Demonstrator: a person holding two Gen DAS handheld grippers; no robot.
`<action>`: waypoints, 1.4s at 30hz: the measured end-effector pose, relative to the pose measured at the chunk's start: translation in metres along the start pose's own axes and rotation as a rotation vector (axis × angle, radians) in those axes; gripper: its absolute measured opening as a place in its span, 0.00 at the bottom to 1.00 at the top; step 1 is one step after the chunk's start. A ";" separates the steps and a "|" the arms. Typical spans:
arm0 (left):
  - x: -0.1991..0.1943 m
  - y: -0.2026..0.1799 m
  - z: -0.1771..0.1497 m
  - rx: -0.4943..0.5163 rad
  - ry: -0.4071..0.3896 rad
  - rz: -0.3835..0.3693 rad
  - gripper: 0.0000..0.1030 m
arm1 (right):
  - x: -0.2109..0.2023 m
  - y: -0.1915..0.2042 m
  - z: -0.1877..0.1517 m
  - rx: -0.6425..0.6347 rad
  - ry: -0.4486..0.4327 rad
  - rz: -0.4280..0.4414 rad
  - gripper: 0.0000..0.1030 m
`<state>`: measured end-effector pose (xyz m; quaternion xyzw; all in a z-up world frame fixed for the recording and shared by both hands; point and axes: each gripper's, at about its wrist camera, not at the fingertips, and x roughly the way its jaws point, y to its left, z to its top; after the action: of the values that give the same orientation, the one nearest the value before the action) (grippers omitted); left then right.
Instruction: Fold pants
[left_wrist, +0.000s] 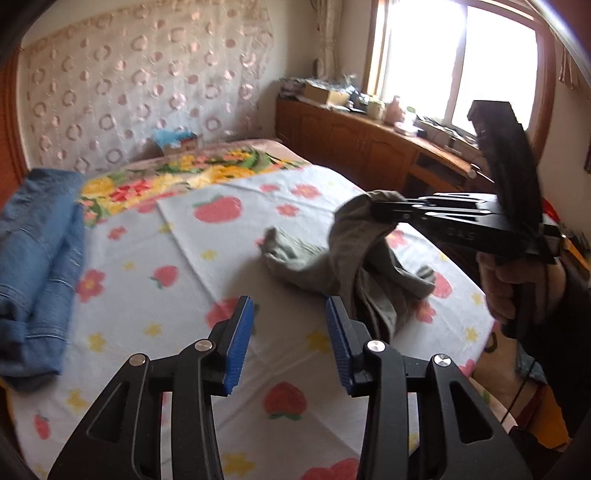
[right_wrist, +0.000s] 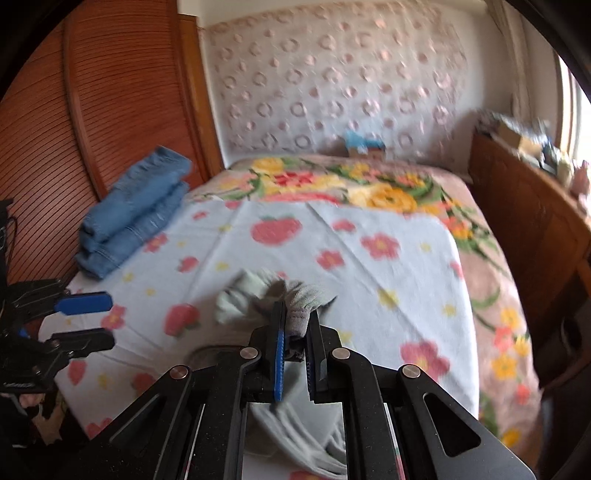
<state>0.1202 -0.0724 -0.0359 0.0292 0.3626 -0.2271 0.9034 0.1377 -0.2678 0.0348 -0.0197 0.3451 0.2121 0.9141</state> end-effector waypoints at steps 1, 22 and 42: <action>0.003 -0.002 -0.001 0.000 0.007 -0.009 0.41 | 0.002 -0.004 -0.003 0.016 0.007 0.000 0.09; 0.038 -0.052 -0.017 0.019 0.080 -0.188 0.48 | -0.004 -0.002 -0.023 0.050 -0.005 -0.019 0.09; -0.057 -0.036 0.044 0.095 -0.166 0.000 0.09 | -0.103 0.016 0.009 -0.017 -0.249 0.032 0.09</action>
<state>0.0965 -0.0914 0.0384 0.0529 0.2752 -0.2459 0.9279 0.0675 -0.2907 0.1093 0.0045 0.2273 0.2306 0.9461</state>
